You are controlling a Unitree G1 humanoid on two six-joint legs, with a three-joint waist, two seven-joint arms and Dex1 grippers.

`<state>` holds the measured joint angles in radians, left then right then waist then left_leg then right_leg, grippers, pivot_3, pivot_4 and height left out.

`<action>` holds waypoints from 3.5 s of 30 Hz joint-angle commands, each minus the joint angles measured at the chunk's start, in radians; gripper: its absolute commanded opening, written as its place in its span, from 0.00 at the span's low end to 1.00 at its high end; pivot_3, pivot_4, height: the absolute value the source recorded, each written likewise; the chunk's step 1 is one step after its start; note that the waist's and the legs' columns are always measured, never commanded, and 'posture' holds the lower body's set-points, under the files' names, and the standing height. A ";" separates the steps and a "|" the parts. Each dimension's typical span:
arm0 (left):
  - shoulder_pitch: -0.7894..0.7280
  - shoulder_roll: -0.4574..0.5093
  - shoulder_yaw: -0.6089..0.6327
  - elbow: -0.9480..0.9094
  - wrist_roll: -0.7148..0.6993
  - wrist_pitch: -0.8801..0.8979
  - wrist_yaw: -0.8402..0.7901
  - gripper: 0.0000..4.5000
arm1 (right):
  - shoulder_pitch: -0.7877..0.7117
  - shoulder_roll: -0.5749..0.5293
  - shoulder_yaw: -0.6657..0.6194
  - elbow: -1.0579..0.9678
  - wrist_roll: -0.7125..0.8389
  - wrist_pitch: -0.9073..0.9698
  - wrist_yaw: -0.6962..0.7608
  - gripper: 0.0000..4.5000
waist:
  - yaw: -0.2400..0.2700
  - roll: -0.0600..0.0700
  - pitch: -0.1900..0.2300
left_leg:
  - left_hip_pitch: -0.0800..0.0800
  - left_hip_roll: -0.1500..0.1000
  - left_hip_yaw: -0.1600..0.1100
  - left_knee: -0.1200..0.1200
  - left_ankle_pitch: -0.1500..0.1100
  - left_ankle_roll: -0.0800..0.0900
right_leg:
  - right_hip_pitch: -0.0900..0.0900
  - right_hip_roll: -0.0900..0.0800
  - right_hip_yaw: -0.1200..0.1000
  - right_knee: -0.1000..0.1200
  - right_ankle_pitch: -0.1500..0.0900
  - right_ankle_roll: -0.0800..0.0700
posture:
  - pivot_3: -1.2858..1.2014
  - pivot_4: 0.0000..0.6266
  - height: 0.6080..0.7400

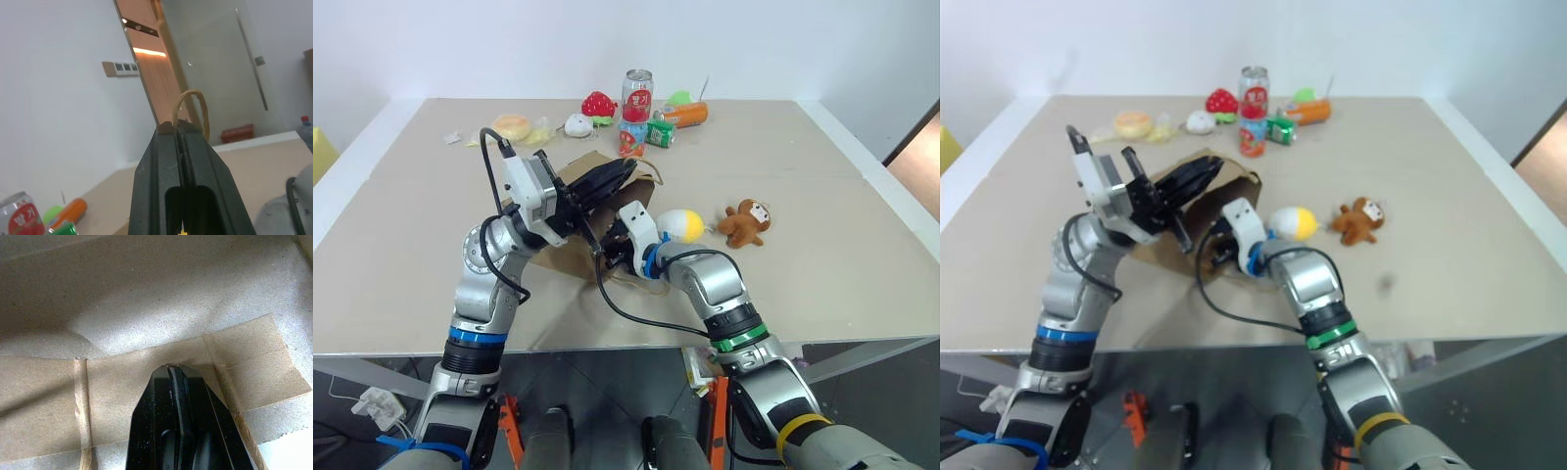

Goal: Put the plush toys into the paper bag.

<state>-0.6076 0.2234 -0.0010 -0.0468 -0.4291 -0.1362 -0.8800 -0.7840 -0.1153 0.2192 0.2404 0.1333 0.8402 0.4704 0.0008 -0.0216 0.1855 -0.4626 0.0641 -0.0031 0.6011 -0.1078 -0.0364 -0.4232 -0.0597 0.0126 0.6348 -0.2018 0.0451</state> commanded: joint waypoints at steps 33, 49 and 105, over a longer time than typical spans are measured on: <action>0.051 0.028 -0.005 -0.022 -0.088 0.056 -0.055 0.00 | 0.076 -0.454 -0.489 -0.078 0.115 -0.058 -0.106 0.96 | 0.003 0.000 0.000 | -0.001 0.000 0.003 -0.001 0.000 0.000 | -0.002 0.000 0.003 -0.003 -0.001 0.000 | 0.52 0.24 1.00; 0.074 0.031 -0.008 -0.053 -0.090 0.063 -0.039 0.00 | -0.011 -0.328 -0.445 0.159 0.024 -0.104 -0.324 0.96 | -0.001 0.000 0.000 | -0.002 0.000 0.003 -0.001 0.000 0.000 | -0.002 0.000 0.004 -0.003 0.000 0.001 | 0.52 0.24 1.00; 0.045 0.039 0.003 -0.028 -0.098 0.074 -0.068 0.00 | 0.005 -0.169 -0.068 -0.233 0.303 0.044 0.037 0.35 | -0.021 0.002 0.001 | -0.001 0.000 0.002 0.000 -0.002 0.003 | -0.002 0.002 0.006 -0.003 0.000 0.001 | 0.52 0.24 1.00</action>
<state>-0.5422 0.2602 -0.0038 -0.0513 -0.5216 -0.0559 -0.9484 -0.7642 -0.2986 0.1545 -0.0001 0.4487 0.9037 0.5156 -0.0207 -0.0196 0.1870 -0.4635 0.0640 -0.0010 0.6008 -0.1100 -0.0336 -0.4249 -0.0576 0.0184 0.6320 -0.2018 0.0457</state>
